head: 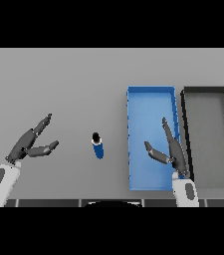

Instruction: Pick up the blue pipe and place it into the blue bin.

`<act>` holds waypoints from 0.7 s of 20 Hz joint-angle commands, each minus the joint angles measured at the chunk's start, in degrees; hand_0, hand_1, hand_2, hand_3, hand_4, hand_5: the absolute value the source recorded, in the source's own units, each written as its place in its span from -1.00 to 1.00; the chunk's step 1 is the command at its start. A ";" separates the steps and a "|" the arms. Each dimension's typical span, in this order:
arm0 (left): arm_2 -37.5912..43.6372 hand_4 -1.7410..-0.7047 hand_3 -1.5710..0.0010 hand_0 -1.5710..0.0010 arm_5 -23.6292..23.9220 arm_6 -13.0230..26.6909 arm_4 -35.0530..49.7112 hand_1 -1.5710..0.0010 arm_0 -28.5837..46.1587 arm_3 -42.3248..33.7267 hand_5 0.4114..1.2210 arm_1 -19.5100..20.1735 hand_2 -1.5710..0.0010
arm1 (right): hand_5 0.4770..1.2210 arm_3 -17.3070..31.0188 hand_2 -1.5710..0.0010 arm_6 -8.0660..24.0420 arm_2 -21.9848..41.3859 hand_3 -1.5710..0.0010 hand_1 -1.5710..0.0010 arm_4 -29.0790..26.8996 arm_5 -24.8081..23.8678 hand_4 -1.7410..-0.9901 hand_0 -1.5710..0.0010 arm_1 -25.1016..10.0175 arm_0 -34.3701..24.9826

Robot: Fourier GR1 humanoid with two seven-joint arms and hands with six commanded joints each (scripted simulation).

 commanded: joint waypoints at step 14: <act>-13.41 0.06 1.00 1.00 -0.91 2.68 -9.84 1.00 -0.67 -2.75 -0.87 -10.39 1.00 | -0.61 -1.61 1.00 0.58 0.56 1.00 1.00 -0.26 0.39 0.36 1.00 0.47 0.88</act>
